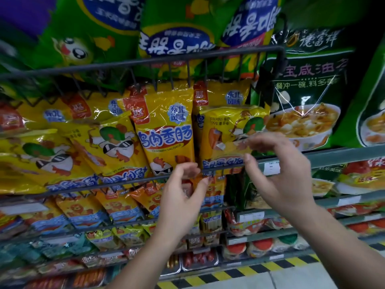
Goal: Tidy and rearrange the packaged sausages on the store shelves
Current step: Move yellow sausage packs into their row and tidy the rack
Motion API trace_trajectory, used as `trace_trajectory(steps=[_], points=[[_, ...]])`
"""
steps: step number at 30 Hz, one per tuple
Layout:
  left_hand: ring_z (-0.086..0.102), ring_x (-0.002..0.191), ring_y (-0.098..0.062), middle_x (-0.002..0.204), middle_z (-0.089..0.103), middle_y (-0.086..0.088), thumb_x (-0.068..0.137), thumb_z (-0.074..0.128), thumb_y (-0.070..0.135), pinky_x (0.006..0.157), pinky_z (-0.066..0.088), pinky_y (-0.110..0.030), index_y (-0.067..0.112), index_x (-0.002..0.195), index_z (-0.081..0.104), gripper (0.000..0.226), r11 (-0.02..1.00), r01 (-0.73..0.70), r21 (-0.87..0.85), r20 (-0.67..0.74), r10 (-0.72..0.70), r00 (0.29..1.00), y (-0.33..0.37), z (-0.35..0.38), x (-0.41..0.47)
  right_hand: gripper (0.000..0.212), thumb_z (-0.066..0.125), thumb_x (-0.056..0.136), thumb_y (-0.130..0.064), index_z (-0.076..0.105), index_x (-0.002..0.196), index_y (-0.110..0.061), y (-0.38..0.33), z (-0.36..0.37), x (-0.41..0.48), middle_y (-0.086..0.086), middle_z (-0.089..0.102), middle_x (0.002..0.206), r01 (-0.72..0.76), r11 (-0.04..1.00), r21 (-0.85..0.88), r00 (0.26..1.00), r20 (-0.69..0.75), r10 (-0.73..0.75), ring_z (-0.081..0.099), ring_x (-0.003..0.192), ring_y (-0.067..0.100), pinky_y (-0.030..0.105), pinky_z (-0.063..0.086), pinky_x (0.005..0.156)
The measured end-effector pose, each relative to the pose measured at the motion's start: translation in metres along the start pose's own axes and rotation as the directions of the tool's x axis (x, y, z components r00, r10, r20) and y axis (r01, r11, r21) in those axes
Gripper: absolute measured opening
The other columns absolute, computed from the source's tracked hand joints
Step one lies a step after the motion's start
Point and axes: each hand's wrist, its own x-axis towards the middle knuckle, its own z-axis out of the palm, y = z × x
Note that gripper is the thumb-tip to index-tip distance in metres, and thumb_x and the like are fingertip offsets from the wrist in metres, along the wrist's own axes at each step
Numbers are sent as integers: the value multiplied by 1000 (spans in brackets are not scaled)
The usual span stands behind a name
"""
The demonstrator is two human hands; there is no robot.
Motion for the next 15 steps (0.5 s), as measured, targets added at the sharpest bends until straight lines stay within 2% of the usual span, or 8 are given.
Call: trace_trajectory(steps=[3, 6, 8, 11, 13, 15], points=[[57, 110, 3, 110, 62, 20, 90, 68, 27, 90, 50, -24, 31, 117, 58, 28, 996, -84, -11, -13, 84, 996, 21, -8, 9, 29, 63, 89, -20, 64, 111, -1, -10, -11, 30, 5, 65, 105, 150, 985, -84, 989, 30, -148, 58, 101, 12, 19, 46, 91], [55, 110, 6, 114, 60, 20, 91, 67, 28, 87, 46, -13, 26, 120, 57, 31, 991, -134, 25, -20, 135, 991, 34, -13, 18, 45, 63, 88, -31, 58, 124, -6, -20, -15, 57, 9, 64, 121, 212, 951, -226, 967, 191, -171, 57, 115, 23, 32, 46, 96], [55, 109, 5, 115, 61, 18, 91, 68, 27, 80, 44, -6, 25, 120, 57, 31, 990, -139, 30, -28, 140, 990, 39, -15, 24, 57, 63, 86, -40, 52, 133, -9, -26, -14, 70, 9, 60, 130, 239, 910, -340, 934, 336, -119, 55, 120, 26, 36, 47, 96], [57, 105, 3, 110, 61, 17, 90, 68, 28, 78, 46, -8, 25, 119, 57, 31, 989, -139, 58, -37, 141, 989, 42, -15, 33, 74, 65, 84, -45, 35, 146, -16, -35, -9, 86, 6, 51, 140, 247, 857, -452, 856, 516, 25, 53, 123, 27, 40, 51, 87], [58, 101, 2, 106, 61, 18, 89, 68, 31, 79, 47, -13, 28, 119, 56, 32, 988, -129, 89, -39, 133, 990, 43, -15, 37, 82, 68, 84, -47, 25, 149, -19, -38, -5, 97, 4, 49, 139, 286, 803, -523, 806, 584, 93, 56, 114, 26, 37, 50, 76], [58, 99, 3, 104, 61, 18, 89, 69, 32, 79, 47, -16, 29, 118, 55, 32, 988, -116, 105, -35, 120, 992, 43, -16, 39, 87, 70, 83, -48, 22, 150, -20, -40, 1, 104, 4, 54, 128, 322, 749, -579, 776, 615, 141, 59, 103, 27, 34, 44, 66]])
